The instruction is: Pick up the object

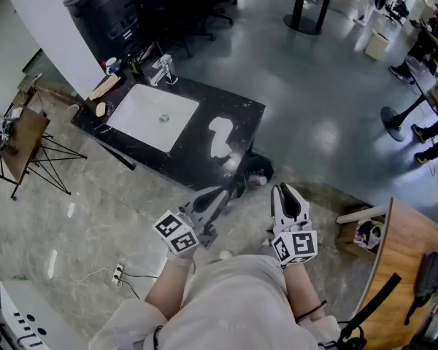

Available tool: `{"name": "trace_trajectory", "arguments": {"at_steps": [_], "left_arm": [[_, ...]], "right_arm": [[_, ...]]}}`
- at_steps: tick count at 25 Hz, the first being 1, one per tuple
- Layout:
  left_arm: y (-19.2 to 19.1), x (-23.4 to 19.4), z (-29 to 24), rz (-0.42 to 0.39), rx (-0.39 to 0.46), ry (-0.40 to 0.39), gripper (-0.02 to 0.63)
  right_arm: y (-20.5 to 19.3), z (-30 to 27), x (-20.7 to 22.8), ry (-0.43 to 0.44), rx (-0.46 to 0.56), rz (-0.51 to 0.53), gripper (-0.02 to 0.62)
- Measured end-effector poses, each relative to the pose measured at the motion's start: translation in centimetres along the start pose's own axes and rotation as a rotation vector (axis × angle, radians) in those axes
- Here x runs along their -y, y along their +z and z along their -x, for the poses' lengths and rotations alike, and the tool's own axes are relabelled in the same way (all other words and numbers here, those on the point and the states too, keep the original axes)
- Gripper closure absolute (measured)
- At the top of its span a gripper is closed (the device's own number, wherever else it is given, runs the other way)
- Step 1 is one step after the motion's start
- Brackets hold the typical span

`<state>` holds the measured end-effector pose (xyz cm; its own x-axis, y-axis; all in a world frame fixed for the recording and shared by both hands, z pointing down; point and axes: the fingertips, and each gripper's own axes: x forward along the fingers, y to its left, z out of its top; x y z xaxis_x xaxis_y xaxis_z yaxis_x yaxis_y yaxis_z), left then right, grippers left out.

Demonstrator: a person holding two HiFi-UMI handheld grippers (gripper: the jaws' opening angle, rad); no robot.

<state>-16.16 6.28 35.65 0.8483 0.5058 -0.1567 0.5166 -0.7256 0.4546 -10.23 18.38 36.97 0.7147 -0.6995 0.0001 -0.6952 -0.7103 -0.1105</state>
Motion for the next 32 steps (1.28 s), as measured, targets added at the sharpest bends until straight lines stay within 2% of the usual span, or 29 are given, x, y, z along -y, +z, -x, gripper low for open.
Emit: {"name": "trace_trajectory", "arguments": {"at_steps": [7, 13, 19, 22, 32], "left_arm": [[0.3, -1.5, 1.2, 0.004, 0.004, 0.026, 0.598], [-0.5, -4.0, 0.0, -0.027, 0.010, 0.063, 0.598], [-0.2, -6.7, -4.1, -0.056, -0.032, 0.135, 0.597], [-0.6, -8.5, -6.6, -0.054, -0.020, 0.144, 0.597], [1.7, -14.3, -13.9, -0.077, -0.022, 0.304, 0.579]], "right_arm": [[-0.7, -1.7, -1.0, 0.020, -0.002, -0.011, 0.517], [-1.2, -4.5, 0.8, 0.047, -0.003, -0.029, 0.515], [-1.6, -8.8, 4.7, 0.075, 0.001, -0.062, 0.515], [-1.6, -11.2, 7.1, 0.090, -0.004, -0.074, 0.515], [-0.9, -20.3, 14.2, 0.179, -0.037, -0.113, 0.517]]}}
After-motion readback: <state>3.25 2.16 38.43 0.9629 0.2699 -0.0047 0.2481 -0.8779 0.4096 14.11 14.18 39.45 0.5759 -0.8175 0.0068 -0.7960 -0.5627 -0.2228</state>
